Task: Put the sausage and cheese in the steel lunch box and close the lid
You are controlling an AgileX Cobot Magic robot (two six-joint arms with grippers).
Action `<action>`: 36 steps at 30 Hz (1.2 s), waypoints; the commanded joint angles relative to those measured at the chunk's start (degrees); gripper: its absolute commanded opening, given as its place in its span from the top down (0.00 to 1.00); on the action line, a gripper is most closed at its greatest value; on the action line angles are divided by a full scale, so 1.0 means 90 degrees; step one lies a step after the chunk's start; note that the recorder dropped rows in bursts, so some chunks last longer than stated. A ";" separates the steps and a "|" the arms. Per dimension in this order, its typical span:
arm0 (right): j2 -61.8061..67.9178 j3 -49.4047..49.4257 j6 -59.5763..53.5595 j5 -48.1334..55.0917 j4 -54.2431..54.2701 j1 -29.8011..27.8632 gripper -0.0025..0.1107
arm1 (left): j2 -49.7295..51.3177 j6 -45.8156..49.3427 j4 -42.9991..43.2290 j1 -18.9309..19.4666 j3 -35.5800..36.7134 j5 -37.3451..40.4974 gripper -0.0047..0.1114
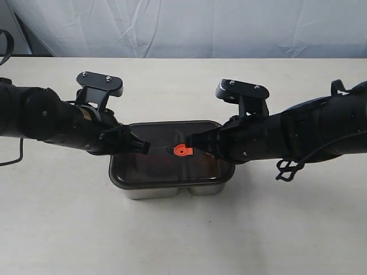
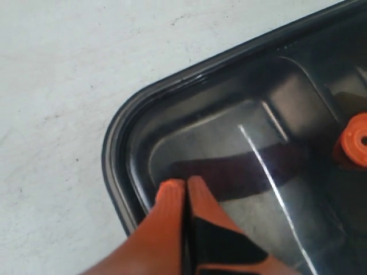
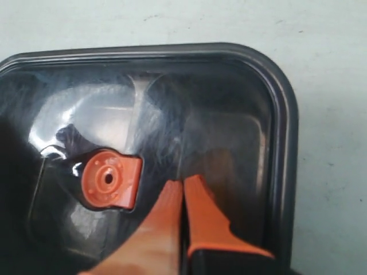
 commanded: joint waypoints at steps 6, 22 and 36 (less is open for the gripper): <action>-0.1392 0.0191 -0.0025 -0.0434 -0.0113 0.0036 0.99 | -0.1749 -0.0019 0.0298 -0.0018 0.0171 0.0143 0.96; -0.3503 0.1922 -0.0389 -0.1644 -0.0113 0.0036 0.99 | -0.4353 -0.0045 0.0151 -0.0018 0.2205 -0.1518 0.96; -0.3991 0.2320 -0.0376 -0.2383 -0.0113 0.0036 0.99 | -0.4821 -0.0062 0.0103 -0.0018 0.2374 -0.1289 0.96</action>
